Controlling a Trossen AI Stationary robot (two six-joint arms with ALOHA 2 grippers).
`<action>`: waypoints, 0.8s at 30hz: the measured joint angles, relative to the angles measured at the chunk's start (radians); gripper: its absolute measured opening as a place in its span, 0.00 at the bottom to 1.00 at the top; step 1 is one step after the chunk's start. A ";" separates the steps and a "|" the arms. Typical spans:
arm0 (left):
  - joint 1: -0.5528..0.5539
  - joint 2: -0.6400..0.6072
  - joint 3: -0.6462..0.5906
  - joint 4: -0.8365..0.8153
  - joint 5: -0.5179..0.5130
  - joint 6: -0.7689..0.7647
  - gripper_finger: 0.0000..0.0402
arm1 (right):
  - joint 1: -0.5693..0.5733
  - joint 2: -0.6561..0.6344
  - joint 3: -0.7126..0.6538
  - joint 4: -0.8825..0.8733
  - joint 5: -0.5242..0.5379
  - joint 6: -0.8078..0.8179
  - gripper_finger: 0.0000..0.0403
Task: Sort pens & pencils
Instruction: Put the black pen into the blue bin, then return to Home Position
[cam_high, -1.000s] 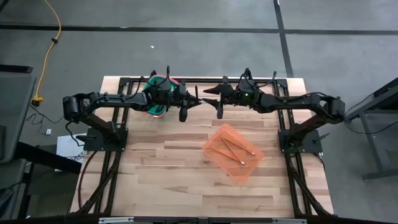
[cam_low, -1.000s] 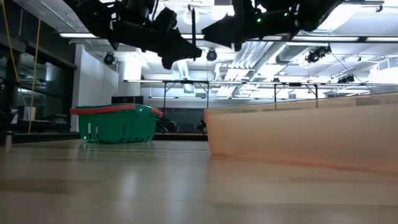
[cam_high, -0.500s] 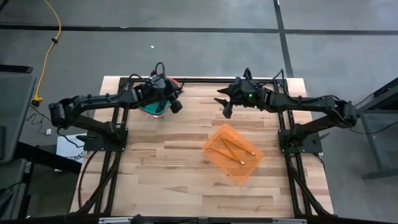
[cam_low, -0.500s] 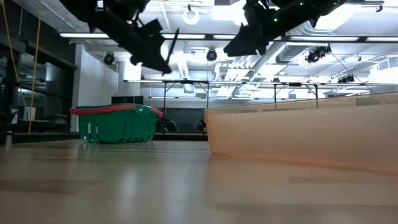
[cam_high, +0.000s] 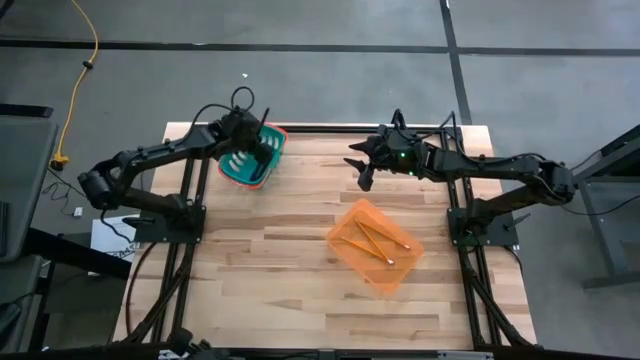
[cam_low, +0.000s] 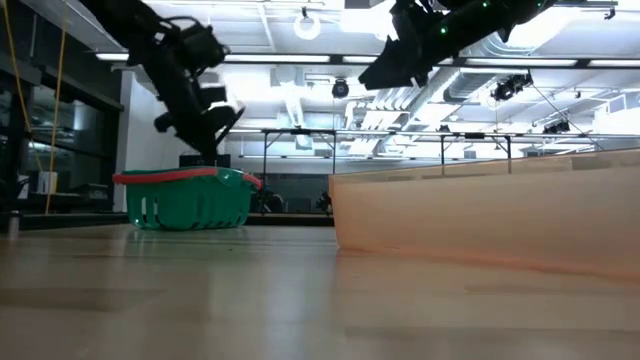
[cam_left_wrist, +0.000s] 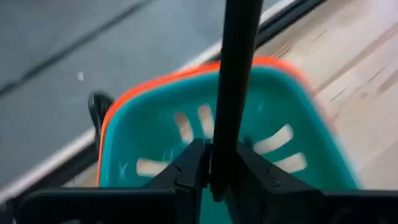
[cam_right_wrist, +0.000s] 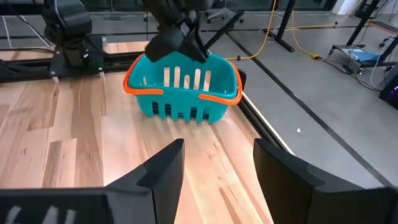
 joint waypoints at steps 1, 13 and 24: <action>0.016 0.007 0.000 -0.015 0.017 -0.012 0.14 | 0.000 0.000 0.000 0.001 0.000 0.000 0.46; 0.053 0.129 0.000 -0.199 0.113 -0.100 0.06 | 0.021 0.000 0.000 0.005 -0.001 -0.011 0.46; 0.053 0.141 0.000 -0.217 0.096 -0.129 0.06 | 0.066 0.000 0.000 0.004 -0.003 -0.057 0.46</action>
